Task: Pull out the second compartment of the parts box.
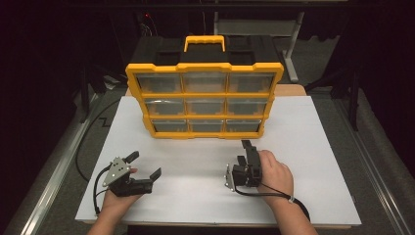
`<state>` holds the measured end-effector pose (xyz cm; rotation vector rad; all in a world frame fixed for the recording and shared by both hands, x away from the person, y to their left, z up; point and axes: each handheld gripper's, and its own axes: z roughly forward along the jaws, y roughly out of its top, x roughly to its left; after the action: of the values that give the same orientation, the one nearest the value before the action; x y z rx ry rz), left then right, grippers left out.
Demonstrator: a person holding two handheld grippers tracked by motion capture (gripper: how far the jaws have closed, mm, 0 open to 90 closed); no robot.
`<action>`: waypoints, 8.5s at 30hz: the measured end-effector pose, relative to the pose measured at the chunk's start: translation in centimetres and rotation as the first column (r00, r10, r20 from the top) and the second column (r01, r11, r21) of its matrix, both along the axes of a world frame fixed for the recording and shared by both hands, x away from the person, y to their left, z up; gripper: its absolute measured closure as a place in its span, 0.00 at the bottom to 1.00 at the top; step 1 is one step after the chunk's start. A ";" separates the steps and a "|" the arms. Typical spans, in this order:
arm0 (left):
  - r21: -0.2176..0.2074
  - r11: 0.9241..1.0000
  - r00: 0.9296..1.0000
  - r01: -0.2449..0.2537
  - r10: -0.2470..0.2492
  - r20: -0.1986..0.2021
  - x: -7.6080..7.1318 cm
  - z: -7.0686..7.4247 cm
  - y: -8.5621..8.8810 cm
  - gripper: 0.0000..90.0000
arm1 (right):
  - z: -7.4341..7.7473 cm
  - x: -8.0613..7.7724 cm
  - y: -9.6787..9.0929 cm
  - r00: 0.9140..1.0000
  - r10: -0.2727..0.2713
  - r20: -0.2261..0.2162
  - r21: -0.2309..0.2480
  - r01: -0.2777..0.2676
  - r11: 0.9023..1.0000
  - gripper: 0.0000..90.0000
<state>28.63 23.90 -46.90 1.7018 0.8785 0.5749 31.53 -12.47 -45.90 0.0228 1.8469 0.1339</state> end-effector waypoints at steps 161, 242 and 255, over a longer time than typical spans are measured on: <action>-0.007 1.000 1.000 0.009 -0.009 0.029 0.0 0.3 0.1 0.00 | 17.1 3.7 11.7 0.942 0.066 0.330 -0.132 -0.023 0.991 0.80; -0.008 1.000 0.999 0.015 -0.015 0.032 -0.1 0.3 0.1 0.00 | 18.0 -0.6 10.6 0.963 0.055 0.265 -0.117 -0.024 0.993 0.88; -0.005 1.000 0.999 0.015 -0.015 0.031 -0.1 0.3 0.1 0.00 | 17.6 -1.9 10.4 0.957 0.073 0.282 -0.117 -0.041 0.992 0.88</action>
<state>28.55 23.98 -46.59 1.6889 0.8437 0.5865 29.63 -2.10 -28.32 -0.1221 1.5631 0.0708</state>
